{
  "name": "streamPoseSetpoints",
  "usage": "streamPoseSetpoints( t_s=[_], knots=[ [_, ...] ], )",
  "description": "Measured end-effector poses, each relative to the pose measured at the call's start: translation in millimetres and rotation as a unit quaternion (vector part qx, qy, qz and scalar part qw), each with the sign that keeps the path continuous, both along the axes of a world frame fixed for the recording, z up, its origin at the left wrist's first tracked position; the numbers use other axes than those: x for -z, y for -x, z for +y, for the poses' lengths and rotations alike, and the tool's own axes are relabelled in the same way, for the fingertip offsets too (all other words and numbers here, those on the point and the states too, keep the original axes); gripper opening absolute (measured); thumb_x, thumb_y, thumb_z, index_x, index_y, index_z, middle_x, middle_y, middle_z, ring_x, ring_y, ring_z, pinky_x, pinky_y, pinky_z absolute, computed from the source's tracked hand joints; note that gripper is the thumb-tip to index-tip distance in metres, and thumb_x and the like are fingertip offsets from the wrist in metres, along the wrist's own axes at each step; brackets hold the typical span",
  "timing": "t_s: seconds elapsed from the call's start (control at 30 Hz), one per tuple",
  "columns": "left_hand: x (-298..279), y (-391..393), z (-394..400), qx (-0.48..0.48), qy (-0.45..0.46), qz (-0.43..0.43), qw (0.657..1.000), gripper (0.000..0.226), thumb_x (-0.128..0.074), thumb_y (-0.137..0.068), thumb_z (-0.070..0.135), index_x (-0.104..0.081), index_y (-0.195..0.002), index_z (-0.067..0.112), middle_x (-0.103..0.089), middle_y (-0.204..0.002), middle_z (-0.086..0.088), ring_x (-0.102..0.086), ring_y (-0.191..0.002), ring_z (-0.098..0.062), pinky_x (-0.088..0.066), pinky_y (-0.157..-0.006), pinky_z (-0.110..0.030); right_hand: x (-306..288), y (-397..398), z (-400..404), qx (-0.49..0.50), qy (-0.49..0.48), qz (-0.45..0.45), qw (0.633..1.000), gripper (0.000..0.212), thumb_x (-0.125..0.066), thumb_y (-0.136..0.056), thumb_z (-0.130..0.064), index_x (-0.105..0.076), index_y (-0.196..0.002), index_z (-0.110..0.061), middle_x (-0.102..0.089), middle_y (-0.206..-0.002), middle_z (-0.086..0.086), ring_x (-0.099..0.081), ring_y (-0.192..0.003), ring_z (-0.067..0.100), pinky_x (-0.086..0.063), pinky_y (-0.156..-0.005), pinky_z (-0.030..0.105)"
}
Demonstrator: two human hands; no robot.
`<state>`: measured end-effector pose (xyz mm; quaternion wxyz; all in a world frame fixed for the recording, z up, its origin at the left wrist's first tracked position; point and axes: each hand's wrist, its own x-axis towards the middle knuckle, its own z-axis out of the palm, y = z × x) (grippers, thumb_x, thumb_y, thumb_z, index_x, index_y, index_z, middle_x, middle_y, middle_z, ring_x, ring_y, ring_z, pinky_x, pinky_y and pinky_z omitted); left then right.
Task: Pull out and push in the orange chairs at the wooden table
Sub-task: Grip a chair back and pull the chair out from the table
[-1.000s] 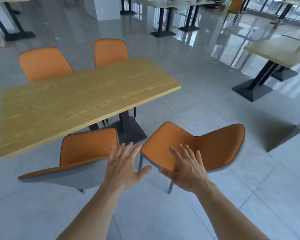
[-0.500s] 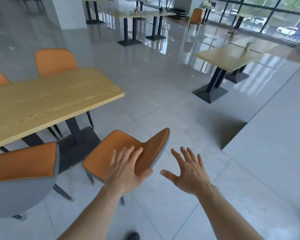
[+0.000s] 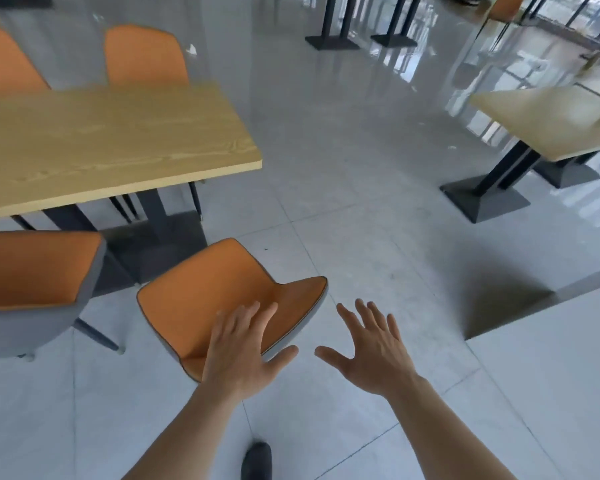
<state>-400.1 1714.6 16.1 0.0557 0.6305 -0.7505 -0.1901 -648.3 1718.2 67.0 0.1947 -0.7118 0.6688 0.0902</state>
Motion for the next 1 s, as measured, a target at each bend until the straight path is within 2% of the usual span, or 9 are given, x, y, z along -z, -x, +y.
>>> streamPoseSetpoints(
  t_s=[0.17,0.27,0.33,0.37,0.47,0.53,0.6,0.73,1.0],
  knots=[
    [13.3,2.0,8.2,-0.109,-0.026,-0.013,0.994,0.094,-0.016,-0.078,0.095,-0.012,-0.158,0.045,-0.02,-0.165,0.01,-0.013,-0.153,-0.016,0.003,-0.126,-0.047,24.9,-2.9,-51.0,-0.123,0.0,-0.022,0.992,0.107,-0.023,-0.08,-0.097,-0.002,-0.165,-0.036,0.0,-0.175,0.005,0.007,-0.16,0.027,0.001,-0.128,0.053],
    [20.8,12.4,23.8,-0.182,-0.04,-0.018,0.982,0.092,-0.02,-0.08,0.093,-0.015,-0.158,0.044,-0.023,-0.164,0.011,-0.014,-0.153,-0.016,0.002,-0.126,-0.047,39.9,-4.1,-79.8,-0.202,0.014,-0.048,0.978,0.109,-0.021,-0.076,-0.098,-0.013,-0.163,-0.033,-0.014,-0.171,0.001,-0.002,-0.159,0.026,-0.005,-0.128,0.054],
    [54.0,47.1,35.1,-0.283,-0.078,-0.009,0.956,0.091,-0.021,-0.081,0.093,-0.016,-0.157,0.044,-0.023,-0.164,0.012,-0.015,-0.153,-0.016,0.002,-0.126,-0.046,75.8,6.9,-113.0,-0.315,-0.02,-0.04,0.948,0.108,-0.022,-0.075,-0.098,-0.018,-0.161,-0.032,-0.019,-0.168,-0.002,-0.007,-0.158,0.025,-0.008,-0.128,0.054],
    [55.7,48.4,40.2,-0.289,-0.075,-0.001,0.954,0.09,-0.022,-0.082,0.093,-0.018,-0.157,0.044,-0.024,-0.164,0.013,-0.016,-0.152,-0.016,0.001,-0.126,-0.045,77.3,4.9,-116.4,-0.329,-0.019,-0.036,0.944,0.108,-0.024,-0.075,-0.097,-0.019,-0.161,-0.032,-0.019,-0.168,-0.003,-0.008,-0.157,0.026,-0.008,-0.127,0.053],
    [68.8,43.4,47.8,-0.329,-0.098,-0.002,0.939,0.087,-0.021,-0.082,0.091,-0.024,-0.156,0.043,-0.028,-0.161,0.014,-0.021,-0.151,-0.017,-0.01,-0.126,-0.044,93.1,-9.7,-125.9,-0.37,-0.033,-0.049,0.927,0.104,-0.036,-0.077,-0.094,-0.021,-0.16,-0.032,-0.02,-0.167,-0.003,-0.008,-0.156,0.027,-0.009,-0.127,0.049],
    [65.0,42.1,44.6,-0.328,-0.082,-0.007,0.941,0.083,-0.021,-0.083,0.089,-0.032,-0.15,0.043,-0.035,-0.155,0.016,-0.029,-0.146,-0.016,-0.023,-0.12,-0.041,91.1,-11.0,-132.5,-0.372,-0.032,-0.046,0.927,0.104,-0.037,-0.077,-0.094,-0.023,-0.159,-0.033,-0.024,-0.166,-0.004,-0.011,-0.154,0.025,-0.012,-0.126,0.047],
    [62.2,39.9,40.6,-0.323,-0.067,-0.004,0.944,0.075,-0.025,-0.083,0.088,-0.039,-0.143,0.045,-0.042,-0.148,0.018,-0.036,-0.14,-0.015,-0.028,-0.115,-0.039,89.7,-12.6,-138.6,-0.376,-0.03,-0.044,0.925,0.103,-0.032,-0.075,-0.096,-0.028,-0.157,-0.033,-0.031,-0.161,-0.005,-0.018,-0.152,0.023,-0.013,-0.125,0.046],
    [56.5,41.1,33.8,-0.296,-0.051,0.018,0.954,0.069,-0.027,-0.083,0.09,-0.042,-0.136,0.048,-0.048,-0.141,0.021,-0.041,-0.134,-0.016,-0.029,-0.113,-0.039,88.1,-7.1,-146.4,-0.385,-0.016,-0.026,0.923,0.098,-0.03,-0.076,-0.098,-0.037,-0.151,-0.035,-0.041,-0.155,-0.009,-0.03,-0.148,0.022,-0.015,-0.124,0.049],
    [63.2,28.1,21.6,-0.289,-0.05,0.025,0.956,0.073,-0.022,-0.081,0.093,-0.045,-0.135,0.049,-0.054,-0.134,0.023,-0.045,-0.128,-0.014,-0.028,-0.113,-0.04,98.2,-13.1,-156.8,-0.389,0.018,-0.034,0.92,0.099,-0.013,-0.07,-0.103,-0.042,-0.142,-0.041,-0.049,-0.145,-0.016,-0.04,-0.14,0.017,-0.022,-0.122,0.04]
  ],
)
